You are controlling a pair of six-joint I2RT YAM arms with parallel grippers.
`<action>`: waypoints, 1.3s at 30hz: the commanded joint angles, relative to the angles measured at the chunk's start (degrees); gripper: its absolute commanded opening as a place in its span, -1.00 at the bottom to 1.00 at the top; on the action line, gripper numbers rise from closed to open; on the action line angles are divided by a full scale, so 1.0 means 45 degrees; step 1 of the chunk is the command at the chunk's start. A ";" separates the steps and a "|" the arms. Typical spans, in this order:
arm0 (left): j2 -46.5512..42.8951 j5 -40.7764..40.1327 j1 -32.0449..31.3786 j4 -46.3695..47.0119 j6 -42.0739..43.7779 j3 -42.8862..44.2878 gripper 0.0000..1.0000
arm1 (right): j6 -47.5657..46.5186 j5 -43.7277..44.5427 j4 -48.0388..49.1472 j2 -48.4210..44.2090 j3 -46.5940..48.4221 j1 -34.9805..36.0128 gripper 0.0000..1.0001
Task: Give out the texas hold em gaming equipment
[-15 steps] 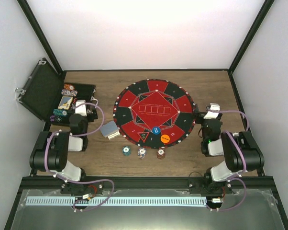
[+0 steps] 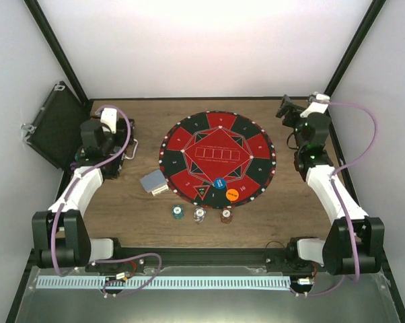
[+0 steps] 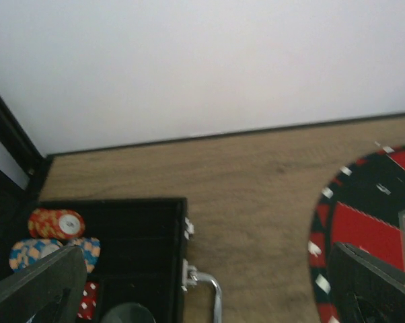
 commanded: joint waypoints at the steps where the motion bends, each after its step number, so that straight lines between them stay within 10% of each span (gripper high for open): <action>1: -0.0882 0.1967 0.0151 -0.3848 0.0508 0.0671 1.00 | 0.0255 -0.4894 -0.3121 -0.0185 0.0808 0.0364 1.00; 10: -0.1043 0.2899 0.0346 -0.6956 0.1492 0.1765 1.00 | -0.0242 -0.1070 -0.7812 0.1496 0.1918 0.7943 0.68; 17: -0.1212 0.3101 0.0449 -0.7601 0.1747 0.1657 1.00 | 0.1513 -0.0760 -0.9408 0.3707 0.2121 1.0849 0.30; 39: -0.1047 0.3355 0.0794 -0.8213 0.1695 0.2234 1.00 | 0.1537 -0.0940 -1.0029 0.7428 0.3333 1.1259 -0.19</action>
